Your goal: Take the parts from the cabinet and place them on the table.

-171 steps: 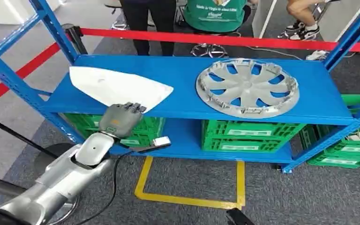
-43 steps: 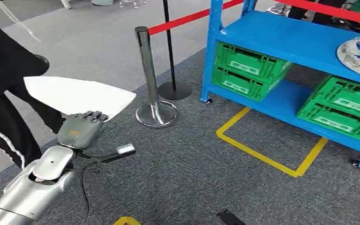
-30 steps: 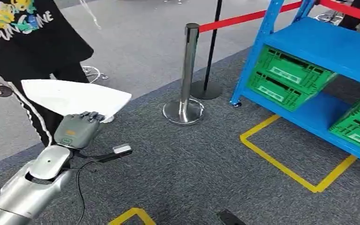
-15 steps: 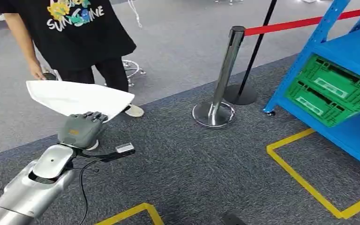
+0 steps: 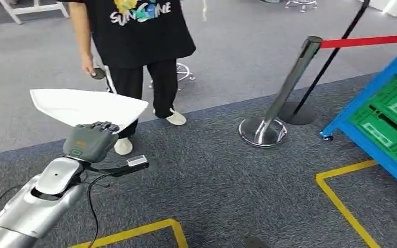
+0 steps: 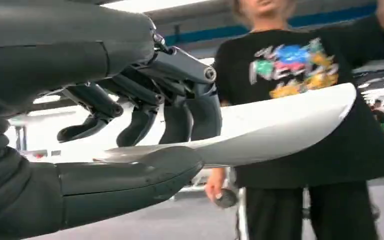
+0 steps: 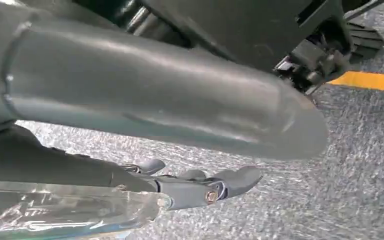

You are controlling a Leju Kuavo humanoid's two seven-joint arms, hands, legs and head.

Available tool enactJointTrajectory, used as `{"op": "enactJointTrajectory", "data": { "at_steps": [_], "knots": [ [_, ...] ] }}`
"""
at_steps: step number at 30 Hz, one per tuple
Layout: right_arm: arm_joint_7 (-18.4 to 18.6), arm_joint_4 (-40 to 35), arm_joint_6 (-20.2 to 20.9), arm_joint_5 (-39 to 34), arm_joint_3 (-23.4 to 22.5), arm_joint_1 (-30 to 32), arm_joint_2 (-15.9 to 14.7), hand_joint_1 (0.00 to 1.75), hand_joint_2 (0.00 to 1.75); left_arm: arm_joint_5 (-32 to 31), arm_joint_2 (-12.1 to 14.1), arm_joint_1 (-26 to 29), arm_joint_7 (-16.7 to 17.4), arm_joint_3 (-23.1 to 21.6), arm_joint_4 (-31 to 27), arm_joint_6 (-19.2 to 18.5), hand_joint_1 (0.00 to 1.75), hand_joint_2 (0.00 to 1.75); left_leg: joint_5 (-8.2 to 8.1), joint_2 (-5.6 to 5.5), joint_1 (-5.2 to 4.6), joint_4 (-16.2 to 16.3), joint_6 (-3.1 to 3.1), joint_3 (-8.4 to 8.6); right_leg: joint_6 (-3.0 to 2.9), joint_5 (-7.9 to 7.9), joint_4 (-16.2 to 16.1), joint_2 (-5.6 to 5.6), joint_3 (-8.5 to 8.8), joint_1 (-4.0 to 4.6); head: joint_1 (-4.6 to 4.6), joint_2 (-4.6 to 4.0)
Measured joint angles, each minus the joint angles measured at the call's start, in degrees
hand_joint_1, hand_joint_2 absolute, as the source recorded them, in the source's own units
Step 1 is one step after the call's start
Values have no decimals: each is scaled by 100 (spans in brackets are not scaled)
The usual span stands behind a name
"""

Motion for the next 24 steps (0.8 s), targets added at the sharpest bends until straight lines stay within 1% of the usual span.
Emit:
{"op": "enactJointTrajectory", "data": {
  "at_steps": [1, 2, 3, 4, 5, 6, 7, 8, 9, 10, 11, 12, 13, 15, 16, 17, 18, 19, 20, 21, 22, 23, 24],
  "knots": [
    [-2, -7, 0, 4, 0, -9, 2, 0, 0, 76, -2, -5, -28, 24, -8, -30, 175, 175, 28, -80, 25, -24, 51, 16, 40, -33, 10, -38, 12, -10, -2, 0],
    [-2, -11, 0, 4, 0, -20, 2, 0, 0, 132, -13, -10, -46, 28, -43, -50, 175, 175, 35, -145, 48, -26, 74, 15, 82, -109, 107, 242, -47, -31, 9, 0],
    [-4, -13, -2, 7, 0, -17, 2, 0, 0, 234, -9, -48, -81, 44, -74, -90, 175, 175, 41, -211, 60, -25, 114, 13, 94, -288, 398, 509, -165, -49, 20, 0],
    [-4, -13, 0, 4, 0, -3, 2, 0, 0, 327, -28, -88, -96, 44, -111, -131, 175, 175, 45, -280, 62, -25, 150, 9, 98, -506, 869, 629, -384, -49, 37, 0],
    [-4, -13, 0, 4, 0, 16, 2, 0, 0, 425, -46, -108, -111, 46, -151, -179, 175, 175, 48, -374, 60, -24, 161, 9, 102, -707, 1378, 688, -636, -46, 44, 0],
    [-4, -13, 0, 4, 0, 31, 2, 0, 0, 540, -48, -111, -150, 48, -184, -231, 175, 175, 48, -464, 52, -24, 164, 10, 102, -817, 1767, 715, -851, -44, 42, 0],
    [-7, -13, 0, 2, 0, 35, 2, 0, 0, 691, -48, -112, -192, 52, -225, -301, 175, 175, 50, -550, 46, -23, 166, 11, 95, -788, 1886, 721, -957, -43, 42, 0],
    [-20, -13, -2, 0, 0, 33, 2, 0, 0, 849, -46, -115, -225, 61, -273, -373, 175, 175, 52, -637, 45, -22, 166, 11, 75, -633, 1741, 728, -932, -40, 39, 0],
    [-31, -13, -4, -7, 0, 28, 2, 0, 0, 1012, -46, -132, -260, 68, -328, -459, 175, 175, 54, -720, 45, -21, 163, 13, 43, -372, 1355, 754, -778, -39, 39, 0],
    [-39, -13, -9, -15, 0, 25, 2, 0, 0, 1200, -46, -170, -291, 81, -387, -564, 175, 175, 60, -816, 52, -22, 155, 16, 7, -66, 772, 839, -519, -38, 42, 0],
    [-44, -13, -18, -24, -4, 24, -2, 0, 0, 1360, -46, -214, -310, 101, -440, -656, 175, 175, 68, -880, 68, -22, 142, 14, -22, 146, 287, 1071, -294, -44, 39, 0],
    [-48, -13, -24, -39, -13, 26, -9, 0, 0, 1497, -44, -262, -328, 129, -489, -734, 175, 175, 69, -952, 46, -2, 110, -13, -71, 109, 45, 1333, -188, -66, 35, 0],
    [-55, -13, -31, -46, -20, 25, -9, 0, 0, 1554, -46, -298, -339, 157, -516, -783, 175, 175, 86, -1006, 80, 1, 73, -30, -41, 119, 10, 1250, -131, -55, 37, 0],
    [-57, -13, -31, -52, -37, 23, -7, 0, 0, 1606, -13, -329, -358, 205, -577, -817, 175, 175, 131, -1129, 132, -42, -13, -61, -75, 128, 18, 1166, -124, -9, 42, 0],
    [-57, -13, -39, -57, -46, 19, -7, 0, 0, 1611, 11, -342, -365, 216, -612, -824, 175, 175, 151, -1188, 118, -65, -57, -70, -119, 168, -59, 1091, -96, -36, 31, 0],
    [-57, -13, -42, -57, -48, 11, -7, 0, 0, 1619, 44, -350, -369, 234, -629, -831, 175, 175, 82, -958, 94, 15, -38, -110, -123, 212, -135, 995, -54, -61, 33, 0],
    [-66, -15, -46, -59, -50, 10, -7, 0, 0, 1624, 41, -385, -369, 234, -645, -835, 175, 175, -83, -644, 62, 194, -66, -184, -157, 226, -193, 947, -26, -60, -9, 0],
    [-72, -15, -46, -63, -50, 15, -6, 0, 0, 1641, 39, -423, -369, 236, -656, -848, 175, 175, -302, -496, 65, 551, -101, -352, -165, 229, -208, 859, -13, -51, -17, 0],
    [-74, -13, -48, -68, -52, 32, -7, 0, 0, 1674, 39, -440, -369, 236, -664, -863, 175, 175, -515, -427, 76, 1016, -126, -571, -165, 226, -207, 767, -8, -51, -6, 0],
    [-76, -13, -57, -90, -55, 52, -7, 0, 0, 1742, 42, -442, -378, 236, -667, -912, 175, 175, -658, -403, 88, 1438, -154, -778, -164, 213, -202, 675, -8, -61, -15, 0],
    [-85, -13, -66, -101, -59, 65, -7, 0, 0, 1832, 50, -442, -378, 240, -667, -979, 175, 175, -665, -398, 111, 1640, -187, -891, -151, 199, -197, 587, -7, -80, -15, 0],
    [-96, -13, -66, -105, -70, 73, -7, 0, 0, 1953, 63, -446, -380, 251, -669, -1049, 175, 175, -537, -388, 140, 1561, -234, -858, -124, 181, -189, 509, -1, -105, -13, 0],
    [-109, -13, -68, -116, -83, 76, -7, 0, 0, 2044, 77, -464, -380, 271, -671, -1097, 175, 175, -329, -360, 174, 1287, -280, -727, -96, 163, -174, 435, 2, -135, -17, 0]
  ]
}}
